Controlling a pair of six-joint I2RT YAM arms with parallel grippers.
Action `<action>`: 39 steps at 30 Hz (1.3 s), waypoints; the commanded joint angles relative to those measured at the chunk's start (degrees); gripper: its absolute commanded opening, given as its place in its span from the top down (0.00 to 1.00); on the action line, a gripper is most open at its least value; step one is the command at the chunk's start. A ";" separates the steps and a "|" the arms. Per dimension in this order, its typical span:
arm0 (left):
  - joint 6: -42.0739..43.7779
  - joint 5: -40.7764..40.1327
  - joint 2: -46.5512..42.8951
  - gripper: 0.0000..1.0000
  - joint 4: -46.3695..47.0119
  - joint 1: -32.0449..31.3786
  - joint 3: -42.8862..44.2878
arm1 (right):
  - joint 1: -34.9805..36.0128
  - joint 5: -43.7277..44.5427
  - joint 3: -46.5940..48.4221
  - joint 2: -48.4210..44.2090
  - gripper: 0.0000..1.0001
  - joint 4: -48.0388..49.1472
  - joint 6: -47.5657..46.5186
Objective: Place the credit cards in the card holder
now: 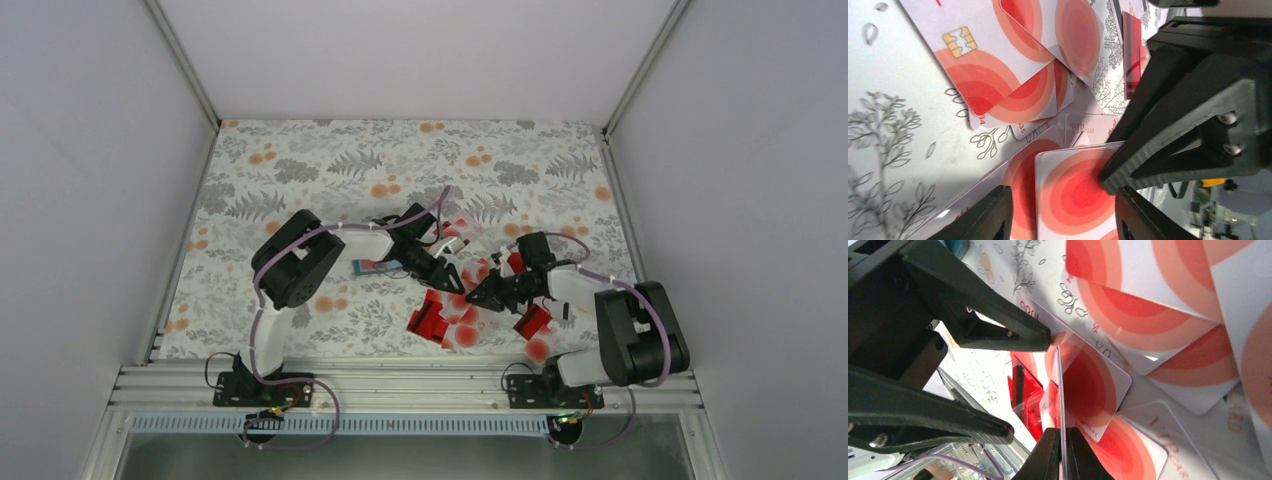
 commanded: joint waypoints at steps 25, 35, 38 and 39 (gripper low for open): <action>1.02 3.52 -29.18 0.37 0.95 8.76 -10.35 | 0.39 -9.17 15.76 -21.84 0.96 -0.87 2.18; -0.99 11.57 -27.36 0.60 3.80 8.85 -7.12 | 0.40 -13.08 20.82 -20.41 0.96 1.04 2.79; -1.25 12.62 -27.10 0.74 4.58 8.85 -6.74 | 0.44 -13.39 20.67 -19.99 0.96 1.97 3.15; -1.08 12.79 -26.98 0.78 4.52 8.90 -6.57 | 0.40 -13.53 20.67 -19.97 0.96 1.98 3.22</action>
